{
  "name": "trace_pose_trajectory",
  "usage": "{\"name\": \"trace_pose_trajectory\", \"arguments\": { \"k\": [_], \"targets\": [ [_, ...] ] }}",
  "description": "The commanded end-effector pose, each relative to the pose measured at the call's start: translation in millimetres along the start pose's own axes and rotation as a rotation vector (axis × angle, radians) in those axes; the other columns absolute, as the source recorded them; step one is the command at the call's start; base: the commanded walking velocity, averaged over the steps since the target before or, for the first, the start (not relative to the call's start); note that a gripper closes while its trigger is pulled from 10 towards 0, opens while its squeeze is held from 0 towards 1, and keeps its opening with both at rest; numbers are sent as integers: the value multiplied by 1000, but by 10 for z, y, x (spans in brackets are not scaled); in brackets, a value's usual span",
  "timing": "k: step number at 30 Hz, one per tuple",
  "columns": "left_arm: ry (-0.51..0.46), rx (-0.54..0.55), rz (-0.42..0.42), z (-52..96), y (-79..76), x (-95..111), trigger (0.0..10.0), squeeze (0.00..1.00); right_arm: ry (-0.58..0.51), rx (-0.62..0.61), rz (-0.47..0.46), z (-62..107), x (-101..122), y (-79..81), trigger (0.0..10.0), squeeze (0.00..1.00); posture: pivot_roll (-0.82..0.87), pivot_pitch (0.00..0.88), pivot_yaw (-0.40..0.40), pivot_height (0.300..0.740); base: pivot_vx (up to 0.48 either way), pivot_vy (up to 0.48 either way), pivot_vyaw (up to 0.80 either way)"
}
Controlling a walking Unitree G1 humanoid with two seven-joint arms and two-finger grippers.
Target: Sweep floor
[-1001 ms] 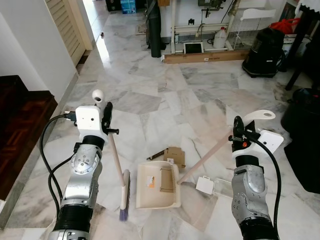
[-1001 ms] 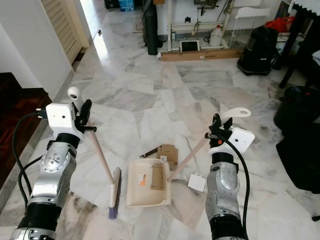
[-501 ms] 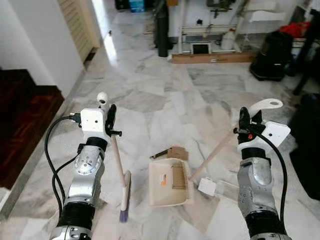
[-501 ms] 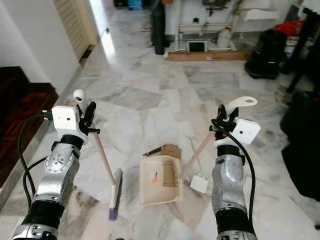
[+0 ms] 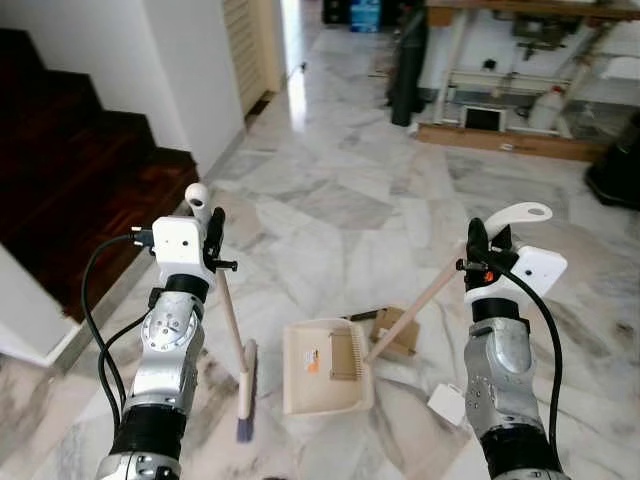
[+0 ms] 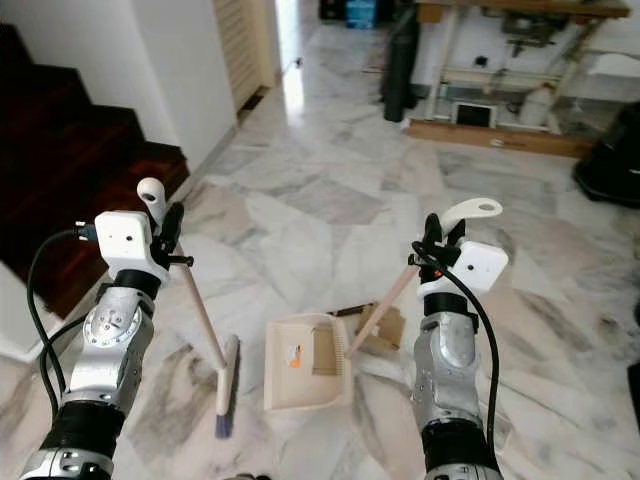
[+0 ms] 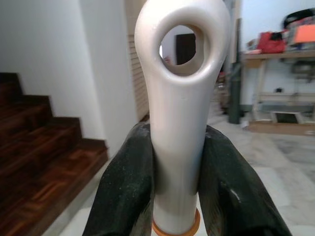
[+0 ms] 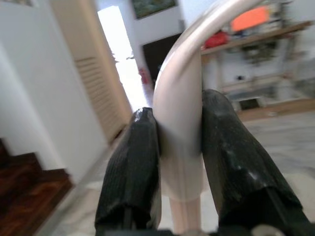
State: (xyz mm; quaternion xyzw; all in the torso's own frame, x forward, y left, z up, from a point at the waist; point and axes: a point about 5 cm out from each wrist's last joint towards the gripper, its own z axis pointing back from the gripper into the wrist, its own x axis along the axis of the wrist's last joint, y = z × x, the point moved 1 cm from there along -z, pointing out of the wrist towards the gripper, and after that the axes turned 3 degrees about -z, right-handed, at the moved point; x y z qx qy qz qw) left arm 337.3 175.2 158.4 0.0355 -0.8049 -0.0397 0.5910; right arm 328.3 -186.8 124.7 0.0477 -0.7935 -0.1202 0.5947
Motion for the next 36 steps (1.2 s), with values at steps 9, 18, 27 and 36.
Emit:
{"name": "trace_pose_trajectory", "arguments": {
  "k": [9, 18, 27, 36],
  "targets": [
    [-29, 25, 3, -15, 54, 52, 10000, 0, -66, -6, -10, -48, 129, -1, 10000, 0, 39, 0, 53, 740, 0, 0, 800],
    [-20, 37, 0, 6, 64, 17, 10000, 0, -57, -2, -5, -59, 116, -17, 10000, 0, 33, 0, 42, 740, 0, 0, 800],
    [-12, 42, -1, 16, 45, -17, 10000, 0, -67, 3, 0, -93, 158, -30, 10000, 0, 34, 0, 31, 740, 0, 0, 800],
    [6, 50, -18, 15, 78, -26, 10000, 0, -58, 23, -29, -117, 149, 27, 10000, 0, 38, 0, 36, 740, 0, 0, 444]
  ]
}}
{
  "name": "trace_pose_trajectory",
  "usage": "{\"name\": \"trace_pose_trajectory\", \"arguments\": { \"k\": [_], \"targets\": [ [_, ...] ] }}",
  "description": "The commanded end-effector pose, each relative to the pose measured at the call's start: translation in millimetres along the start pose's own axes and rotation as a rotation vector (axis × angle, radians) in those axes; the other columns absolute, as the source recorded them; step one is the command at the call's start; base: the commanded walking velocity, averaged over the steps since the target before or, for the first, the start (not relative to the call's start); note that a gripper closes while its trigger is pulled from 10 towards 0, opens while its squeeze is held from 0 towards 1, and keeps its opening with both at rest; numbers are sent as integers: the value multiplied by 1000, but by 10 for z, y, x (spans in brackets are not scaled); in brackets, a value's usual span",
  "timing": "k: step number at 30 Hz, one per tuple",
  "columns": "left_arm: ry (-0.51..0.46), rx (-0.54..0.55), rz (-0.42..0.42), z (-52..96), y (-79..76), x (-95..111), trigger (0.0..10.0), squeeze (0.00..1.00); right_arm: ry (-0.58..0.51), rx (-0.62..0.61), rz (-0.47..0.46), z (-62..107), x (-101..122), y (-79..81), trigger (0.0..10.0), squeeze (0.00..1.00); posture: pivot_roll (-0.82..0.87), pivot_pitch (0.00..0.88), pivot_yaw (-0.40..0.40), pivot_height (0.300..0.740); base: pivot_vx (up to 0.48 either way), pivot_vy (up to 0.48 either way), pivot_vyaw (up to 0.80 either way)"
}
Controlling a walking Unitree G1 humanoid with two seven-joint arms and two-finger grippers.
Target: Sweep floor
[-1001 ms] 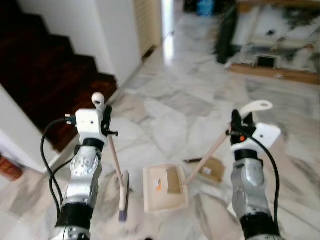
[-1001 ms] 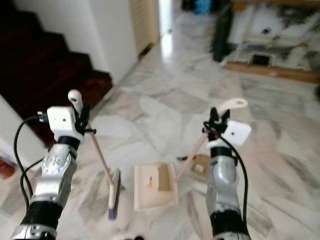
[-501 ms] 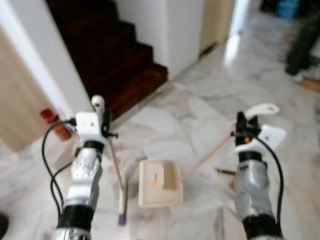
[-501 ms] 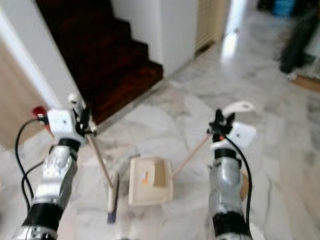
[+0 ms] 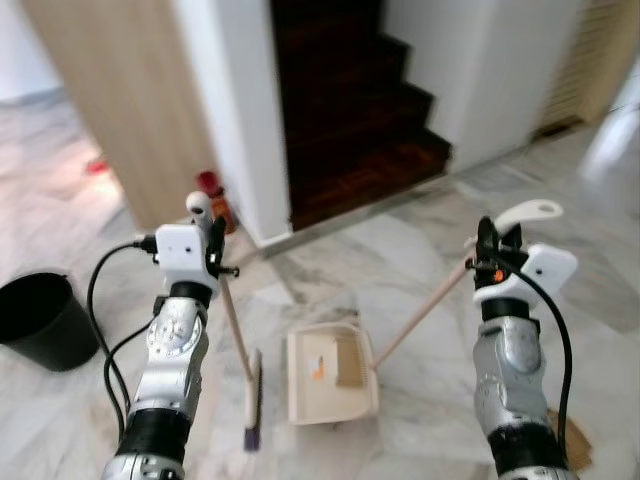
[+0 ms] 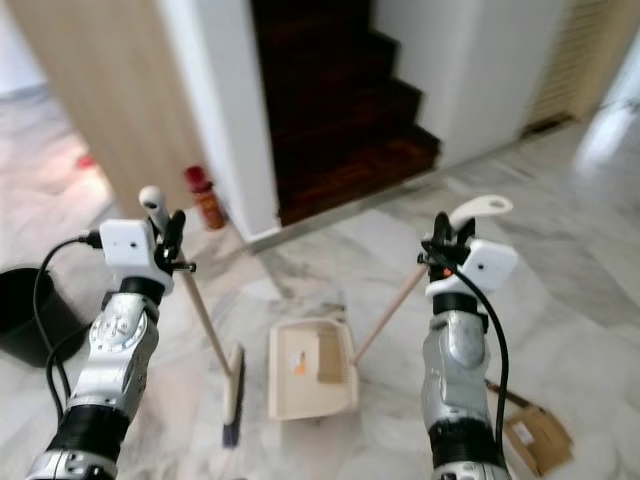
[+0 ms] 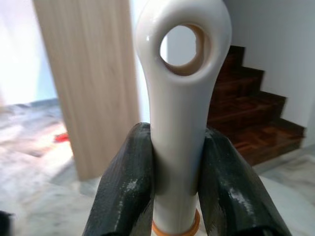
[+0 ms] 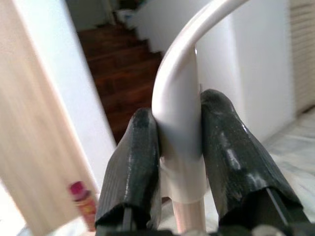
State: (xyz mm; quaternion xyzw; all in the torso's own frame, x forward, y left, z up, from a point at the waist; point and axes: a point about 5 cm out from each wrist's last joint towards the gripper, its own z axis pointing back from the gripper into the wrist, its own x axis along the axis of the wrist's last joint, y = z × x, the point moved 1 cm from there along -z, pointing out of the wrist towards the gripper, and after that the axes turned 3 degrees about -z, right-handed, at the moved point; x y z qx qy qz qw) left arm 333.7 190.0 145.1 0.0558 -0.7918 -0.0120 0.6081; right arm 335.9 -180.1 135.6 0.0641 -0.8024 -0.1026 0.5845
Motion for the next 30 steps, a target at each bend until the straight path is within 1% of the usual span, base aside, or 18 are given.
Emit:
{"name": "trace_pose_trajectory", "arguments": {
  "k": [1, 7, 12, 23, 30],
  "targets": [
    [-43, -14, -16, -54, -57, 112, 10000, 0, -35, -28, -20, -23, 80, -70, 10000, 0, 40, 0, 36, 740, 0, 0, 0],
    [-66, -3, -18, -50, -30, 171, 10000, 0, -30, -31, -30, -31, 80, -57, 10000, 0, 48, 0, 36, 740, 0, 0, 0],
    [-63, 6, -10, -52, -6, 189, 10000, 0, -34, -33, -45, -55, 92, -36, 10000, 0, 51, 12, 40, 740, 0, 0, 0],
    [-53, 8, -10, -39, 3, 188, 10000, 0, -16, -38, -57, -22, 54, -20, 10000, 0, 53, 32, 46, 740, 0, 323, 0],
    [-49, 11, -4, -45, -12, 196, 10000, 0, -5, -34, -55, -41, 55, -24, 10000, 0, 51, 37, 39, 740, 0, 326, 0]
  ]
}}
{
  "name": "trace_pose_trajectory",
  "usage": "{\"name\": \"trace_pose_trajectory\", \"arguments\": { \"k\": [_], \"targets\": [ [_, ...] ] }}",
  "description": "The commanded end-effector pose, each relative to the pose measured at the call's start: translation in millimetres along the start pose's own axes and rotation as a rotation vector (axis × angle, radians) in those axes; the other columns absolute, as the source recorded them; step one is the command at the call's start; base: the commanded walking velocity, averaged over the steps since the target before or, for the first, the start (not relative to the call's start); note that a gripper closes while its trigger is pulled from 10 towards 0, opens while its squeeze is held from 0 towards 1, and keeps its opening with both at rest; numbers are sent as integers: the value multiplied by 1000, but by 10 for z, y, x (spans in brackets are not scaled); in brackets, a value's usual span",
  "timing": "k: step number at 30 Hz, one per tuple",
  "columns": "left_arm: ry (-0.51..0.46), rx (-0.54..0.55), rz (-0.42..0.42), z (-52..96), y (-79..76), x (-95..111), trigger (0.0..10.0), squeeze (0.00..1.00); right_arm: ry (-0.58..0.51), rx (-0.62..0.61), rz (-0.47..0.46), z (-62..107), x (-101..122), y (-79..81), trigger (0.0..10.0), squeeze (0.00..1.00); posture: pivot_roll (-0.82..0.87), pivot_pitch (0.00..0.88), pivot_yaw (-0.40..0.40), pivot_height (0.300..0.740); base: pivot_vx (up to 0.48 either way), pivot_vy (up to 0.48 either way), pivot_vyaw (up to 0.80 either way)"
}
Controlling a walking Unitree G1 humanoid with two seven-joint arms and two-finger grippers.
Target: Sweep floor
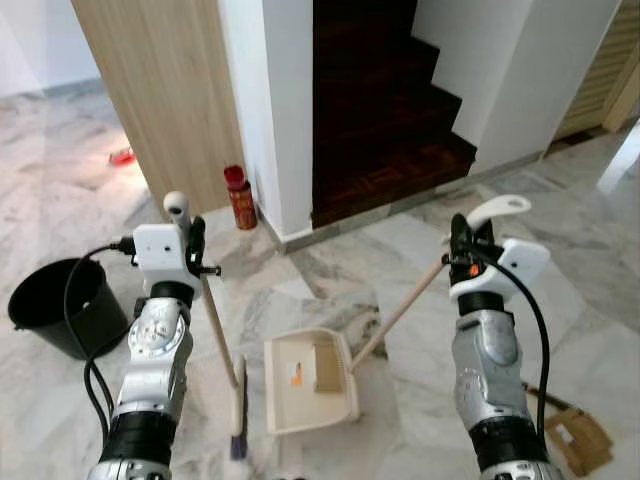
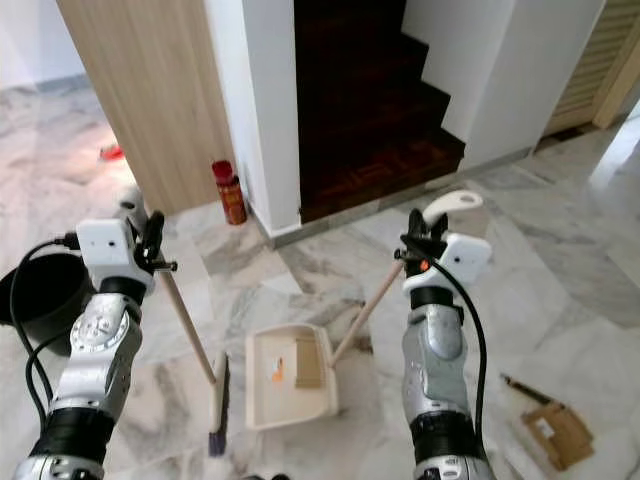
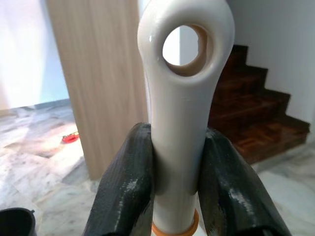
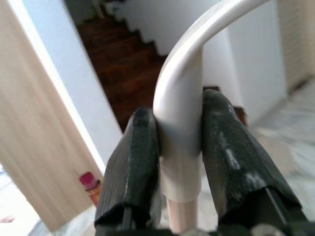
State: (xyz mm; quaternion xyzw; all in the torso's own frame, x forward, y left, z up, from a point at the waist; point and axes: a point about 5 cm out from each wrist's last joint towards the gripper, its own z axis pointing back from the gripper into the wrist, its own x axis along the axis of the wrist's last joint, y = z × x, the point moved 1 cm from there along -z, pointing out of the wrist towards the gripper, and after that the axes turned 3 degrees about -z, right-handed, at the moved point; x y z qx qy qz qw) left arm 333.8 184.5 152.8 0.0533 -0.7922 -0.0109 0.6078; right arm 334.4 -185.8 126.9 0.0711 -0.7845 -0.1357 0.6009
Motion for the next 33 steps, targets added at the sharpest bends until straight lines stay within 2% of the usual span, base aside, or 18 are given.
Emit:
{"name": "trace_pose_trajectory", "arguments": {
  "k": [1, 33],
  "targets": [
    [-48, 12, -9, -27, 36, 115, 10000, 0, -49, 19, -7, -69, 119, 64, 10000, 0, 51, 37, 39, 740, 0, 326, 0],
    [-37, 18, -8, -29, 60, 119, 10000, 0, -31, 43, -30, -72, 95, 122, 10000, 0, 57, 39, 37, 740, 0, 327, 0]
  ]
}}
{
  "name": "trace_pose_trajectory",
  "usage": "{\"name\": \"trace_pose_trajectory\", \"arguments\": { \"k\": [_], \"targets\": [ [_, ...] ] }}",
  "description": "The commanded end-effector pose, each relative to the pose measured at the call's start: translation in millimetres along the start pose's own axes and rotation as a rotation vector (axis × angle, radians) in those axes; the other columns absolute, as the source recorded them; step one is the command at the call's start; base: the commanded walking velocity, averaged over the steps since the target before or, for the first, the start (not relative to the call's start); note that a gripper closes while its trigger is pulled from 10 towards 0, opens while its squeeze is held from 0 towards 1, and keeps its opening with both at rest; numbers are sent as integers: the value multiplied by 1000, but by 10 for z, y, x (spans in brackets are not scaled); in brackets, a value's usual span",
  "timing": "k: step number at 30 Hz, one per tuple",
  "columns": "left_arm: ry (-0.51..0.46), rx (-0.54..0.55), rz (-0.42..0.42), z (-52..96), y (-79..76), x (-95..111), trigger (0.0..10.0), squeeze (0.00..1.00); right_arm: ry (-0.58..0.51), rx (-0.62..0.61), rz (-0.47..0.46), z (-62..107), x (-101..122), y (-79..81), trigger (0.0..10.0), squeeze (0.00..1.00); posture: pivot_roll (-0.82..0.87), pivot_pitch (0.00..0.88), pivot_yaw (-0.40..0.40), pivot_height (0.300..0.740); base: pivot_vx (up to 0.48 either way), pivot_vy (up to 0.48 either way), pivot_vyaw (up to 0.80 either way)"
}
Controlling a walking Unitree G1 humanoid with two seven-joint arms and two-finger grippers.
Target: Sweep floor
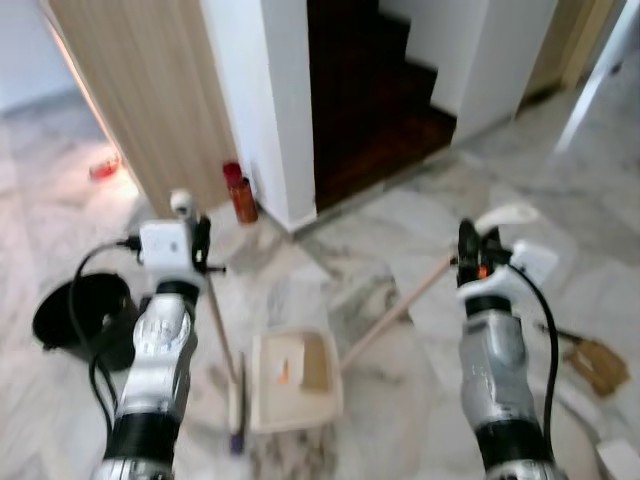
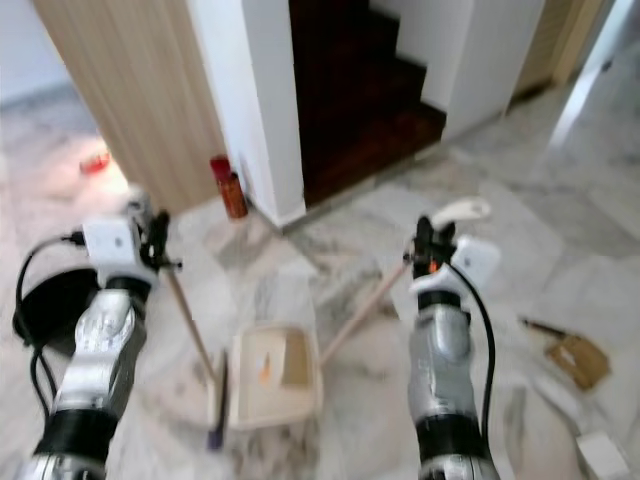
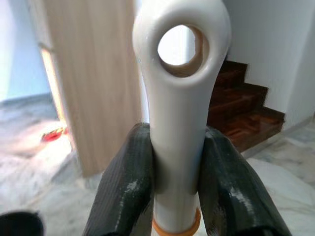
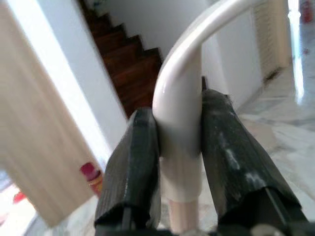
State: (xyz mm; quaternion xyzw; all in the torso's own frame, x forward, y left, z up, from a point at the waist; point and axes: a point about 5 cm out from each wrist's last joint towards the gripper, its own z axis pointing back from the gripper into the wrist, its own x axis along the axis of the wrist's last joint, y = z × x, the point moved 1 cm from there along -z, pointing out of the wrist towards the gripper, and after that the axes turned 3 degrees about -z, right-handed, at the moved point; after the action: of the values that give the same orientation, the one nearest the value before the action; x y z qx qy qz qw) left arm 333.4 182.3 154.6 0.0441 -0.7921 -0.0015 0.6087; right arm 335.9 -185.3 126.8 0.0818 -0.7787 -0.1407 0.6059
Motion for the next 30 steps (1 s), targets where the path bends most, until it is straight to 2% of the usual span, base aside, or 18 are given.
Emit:
{"name": "trace_pose_trajectory", "arguments": {
  "k": [1, 30],
  "targets": [
    [-40, 13, -33, -28, 76, 100, 10000, 0, -48, 40, -8, -57, 99, 118, 10000, 0, 58, 40, 37, 740, 0, 326, 0],
    [-36, 4, -31, -26, 69, 99, 10000, 0, -42, 45, -18, -59, 85, 129, 10000, 0, 63, 38, 35, 740, 0, 324, 0]
  ]
}}
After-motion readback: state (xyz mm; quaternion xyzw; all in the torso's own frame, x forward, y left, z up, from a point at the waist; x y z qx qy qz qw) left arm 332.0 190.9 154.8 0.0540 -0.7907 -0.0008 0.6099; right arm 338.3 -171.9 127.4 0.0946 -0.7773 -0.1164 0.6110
